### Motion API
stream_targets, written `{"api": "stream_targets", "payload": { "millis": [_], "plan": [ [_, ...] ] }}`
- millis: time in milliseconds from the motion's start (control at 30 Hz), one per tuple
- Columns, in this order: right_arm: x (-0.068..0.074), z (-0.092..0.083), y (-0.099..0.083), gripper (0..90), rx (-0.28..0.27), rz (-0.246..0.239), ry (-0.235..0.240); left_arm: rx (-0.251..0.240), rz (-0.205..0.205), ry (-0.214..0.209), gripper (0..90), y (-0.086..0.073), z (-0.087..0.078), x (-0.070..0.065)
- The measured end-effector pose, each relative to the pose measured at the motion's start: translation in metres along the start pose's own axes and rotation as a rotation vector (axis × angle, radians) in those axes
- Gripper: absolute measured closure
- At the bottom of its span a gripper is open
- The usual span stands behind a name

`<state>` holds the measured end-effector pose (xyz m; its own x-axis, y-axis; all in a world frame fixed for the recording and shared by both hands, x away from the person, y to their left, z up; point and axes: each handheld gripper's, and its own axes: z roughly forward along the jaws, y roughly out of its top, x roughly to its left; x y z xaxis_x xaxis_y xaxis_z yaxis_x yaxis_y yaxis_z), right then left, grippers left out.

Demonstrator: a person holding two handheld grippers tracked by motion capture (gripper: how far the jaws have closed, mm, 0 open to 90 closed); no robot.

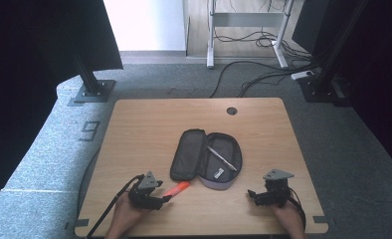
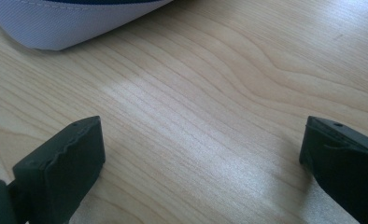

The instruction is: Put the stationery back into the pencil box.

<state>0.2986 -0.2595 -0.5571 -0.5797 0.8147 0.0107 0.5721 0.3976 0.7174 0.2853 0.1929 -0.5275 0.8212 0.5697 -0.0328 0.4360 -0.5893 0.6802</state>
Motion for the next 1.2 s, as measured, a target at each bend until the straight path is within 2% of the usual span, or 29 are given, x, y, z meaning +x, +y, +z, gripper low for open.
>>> {"api": "stream_targets", "payload": {
  "millis": [67, 100, 167, 267, 367, 500, 533, 567, 1067, 1200],
  "plan": [
    [0.0, 0.0, 0.0, 0.0, 0.0, 0.0, 0.0, 0.008, 0.014, 0.004, 38.6, -0.001, 0.003, -0.002],
    [0.0, 0.0, 0.0, 0.0, 0.0, 0.0, 0.0, 0.018, 0.027, 0.008, 42.1, -0.001, 0.006, -0.003],
    [0.0, 0.0, 0.0, 0.0, 0.0, 0.0, 0.0, 0.02, 0.031, 0.007, 43.1, -0.002, 0.007, -0.003],
    [0.0, 0.0, 0.0, 0.0, 0.0, 0.0, 0.0, 0.013, 0.025, -0.021, 45.4, -0.003, 0.009, -0.003],
    [0.0, 0.0, 0.0, 0.0, 0.0, 0.0, 0.0, 0.028, 0.043, -0.009, 49.2, -0.004, 0.012, -0.004],
    [0.0, 0.0, 0.0, 0.0, 0.0, 0.0, 0.0, 0.015, 0.048, -0.013, 55.6, -0.005, 0.012, -0.006],
    [0.0, 0.0, 0.0, 0.0, 0.0, 0.0, 0.0, 0.012, 0.048, -0.015, 58.8, -0.005, 0.012, -0.006],
    [0.0, 0.0, 0.0, 0.0, 0.0, 0.0, 0.0, 0.01, 0.046, -0.016, 65.6, -0.005, 0.012, -0.007],
    [0.0, 0.0, 0.0, 0.0, 0.0, -0.001, 0.0, 0.027, 0.062, -0.045, 66.7, -0.005, 0.009, -0.012],
    [0.0, 0.0, 0.0, 0.0, 0.0, 0.0, 0.0, 0.017, 0.065, -0.066, 66.7, -0.005, 0.006, -0.015]
  ]
}}
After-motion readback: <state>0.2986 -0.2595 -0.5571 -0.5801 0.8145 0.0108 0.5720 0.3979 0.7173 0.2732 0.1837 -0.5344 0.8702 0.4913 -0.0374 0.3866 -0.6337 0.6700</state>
